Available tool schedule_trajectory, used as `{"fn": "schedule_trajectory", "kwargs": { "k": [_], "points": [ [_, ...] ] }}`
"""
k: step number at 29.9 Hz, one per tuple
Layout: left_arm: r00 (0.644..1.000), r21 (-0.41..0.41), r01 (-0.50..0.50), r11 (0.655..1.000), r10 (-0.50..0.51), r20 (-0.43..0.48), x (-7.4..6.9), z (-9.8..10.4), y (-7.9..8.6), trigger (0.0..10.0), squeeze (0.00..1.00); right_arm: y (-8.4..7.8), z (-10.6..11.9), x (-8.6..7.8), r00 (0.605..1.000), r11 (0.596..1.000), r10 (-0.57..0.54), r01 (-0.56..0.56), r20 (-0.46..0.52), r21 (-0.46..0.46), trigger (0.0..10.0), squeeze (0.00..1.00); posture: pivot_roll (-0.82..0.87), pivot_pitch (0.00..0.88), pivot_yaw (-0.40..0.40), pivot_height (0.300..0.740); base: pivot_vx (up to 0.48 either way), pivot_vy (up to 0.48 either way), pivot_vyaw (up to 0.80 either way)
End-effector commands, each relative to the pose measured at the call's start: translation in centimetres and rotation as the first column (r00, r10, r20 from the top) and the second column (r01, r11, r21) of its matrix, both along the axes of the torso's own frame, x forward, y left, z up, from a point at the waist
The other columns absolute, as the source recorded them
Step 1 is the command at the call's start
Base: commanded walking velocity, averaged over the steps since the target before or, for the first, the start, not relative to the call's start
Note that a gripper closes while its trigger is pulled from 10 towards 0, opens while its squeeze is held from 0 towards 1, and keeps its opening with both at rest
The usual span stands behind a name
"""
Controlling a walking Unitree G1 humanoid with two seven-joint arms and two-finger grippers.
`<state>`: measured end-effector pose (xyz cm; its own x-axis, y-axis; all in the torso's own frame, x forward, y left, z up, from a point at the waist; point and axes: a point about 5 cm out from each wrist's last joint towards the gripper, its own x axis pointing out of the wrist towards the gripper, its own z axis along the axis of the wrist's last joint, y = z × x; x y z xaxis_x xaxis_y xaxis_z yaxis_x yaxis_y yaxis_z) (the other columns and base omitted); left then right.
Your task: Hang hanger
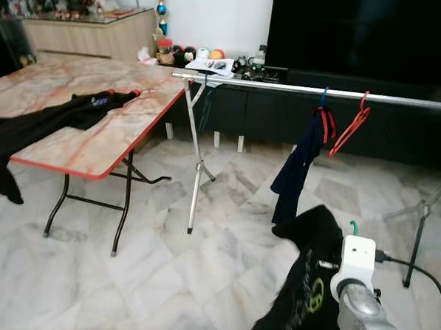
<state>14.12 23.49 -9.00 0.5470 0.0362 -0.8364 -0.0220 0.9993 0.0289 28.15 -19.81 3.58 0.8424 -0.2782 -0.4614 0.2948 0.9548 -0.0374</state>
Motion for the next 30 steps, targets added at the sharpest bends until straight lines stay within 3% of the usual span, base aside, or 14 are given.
{"fn": "schedule_trajectory", "kwargs": {
  "k": [1, 13, 16, 18, 19, 20, 22, 23, 26, 27, 28, 30],
  "points": [
    [1.000, -0.002, -0.007, 1.000, 0.007, -0.007, -0.5, -0.2, -0.2, 10.0, 0.00, -0.2, 0.8, 0.8, 1.000, 1.000, 0.015, -0.014, 0.021, -0.019, 10.0, 0.00, 0.17, 0.000, -0.042, 0.740, 0.000, 0.000, 0.00],
    [1.000, -0.001, -0.002, 1.000, 0.002, 0.011, -0.4, -0.2, -0.3, 10.0, 0.00, -0.2, 0.7, 1.1, 0.999, 0.999, 0.030, -0.030, 0.010, -0.023, 10.0, 0.00, 0.16, 0.000, -0.041, 0.740, 0.000, 0.000, 0.00],
    [0.999, 0.010, 0.012, 1.000, -0.012, 0.036, -0.2, 0.0, -0.3, 10.0, 0.00, -0.2, 0.5, 1.5, 0.995, 0.995, 0.094, -0.095, -0.028, -0.036, 10.0, 0.00, 0.16, 0.000, -0.041, 0.740, 0.000, 0.000, 0.00],
    [0.998, 0.025, 0.026, 0.999, -0.027, 0.059, 0.1, 0.1, -0.4, 10.0, 0.00, 0.1, 0.6, 2.1, 0.971, 0.971, 0.230, -0.234, -0.066, -0.052, 10.0, 0.00, 0.16, 0.000, -0.040, 0.740, 0.000, 0.000, 0.00],
    [0.997, 0.030, 0.032, 0.999, -0.034, 0.070, 0.2, 0.2, -0.4, 10.0, 0.00, 0.4, 0.8, 2.4, 0.946, 0.943, 0.315, -0.321, -0.079, -0.084, 10.0, 0.00, 0.16, 0.000, -0.040, 0.740, 0.000, 0.000, 0.00],
    [0.994, 0.047, 0.056, 0.997, -0.060, 0.086, 0.4, 0.3, -0.4, 10.0, 0.00, 0.7, 1.1, 2.8, 0.896, 0.887, 0.433, -0.443, -0.099, -0.127, 10.0, 0.00, 0.15, 0.000, -0.040, 0.740, 0.000, 0.000, 0.00],
    [0.993, 0.055, 0.068, 0.996, -0.073, 0.091, 0.4, 0.4, -0.4, 10.0, 0.00, 0.7, 1.2, 2.9, 0.880, 0.871, 0.464, -0.474, -0.105, -0.131, 10.0, 0.00, 0.15, 0.000, -0.040, 0.740, 0.000, 0.000, 0.00],
    [0.984, 0.084, 0.129, 0.988, -0.139, 0.114, 0.8, 0.6, -0.5, 10.0, 0.00, 0.3, 1.8, 3.4, 0.832, 0.823, 0.541, -0.554, -0.123, -0.126, 10.0, 0.00, 0.16, 0.000, -0.043, 0.740, 0.000, 0.000, 0.00],
    [0.962, 0.124, 0.224, 0.967, -0.239, 0.129, 1.3, 0.9, -0.8, 10.0, 0.00, -0.3, 2.3, 3.8, 0.766, 0.752, 0.620, -0.642, -0.170, -0.150, 10.0, 0.00, 0.16, 0.000, -0.050, 0.740, 0.000, 0.000, 0.00],
    [0.946, 0.143, 0.279, 0.949, -0.298, 0.129, 1.4, 1.0, -1.0, 10.0, 0.00, -0.5, 2.4, 3.9, 0.725, 0.707, 0.660, -0.688, -0.197, -0.164, 10.0, 0.00, 0.16, 0.000, -0.053, 0.740, 0.000, 0.000, 0.00],
    [0.946, 0.143, 0.279, 0.949, -0.298, 0.129, 1.4, 1.0, -1.0, 10.0, 0.00, -0.5, 2.4, 3.9, 0.725, 0.707, 0.660, -0.688, -0.197, -0.164, 10.0, 0.00, 0.16, 0.000, -0.053, 0.740, 0.000, 0.000, 0.00],
    [0.836, 0.199, 0.420, 0.886, -0.463, 0.294, 7.1, 4.8, -0.6, 10.0, 0.00, -0.5, 2.8, 4.0, 0.617, 0.596, 0.751, -0.787, -0.235, -0.160, 10.0, 0.00, 0.16, 0.000, -0.056, 0.740, 0.000, 0.000, 0.00]
  ]
}}
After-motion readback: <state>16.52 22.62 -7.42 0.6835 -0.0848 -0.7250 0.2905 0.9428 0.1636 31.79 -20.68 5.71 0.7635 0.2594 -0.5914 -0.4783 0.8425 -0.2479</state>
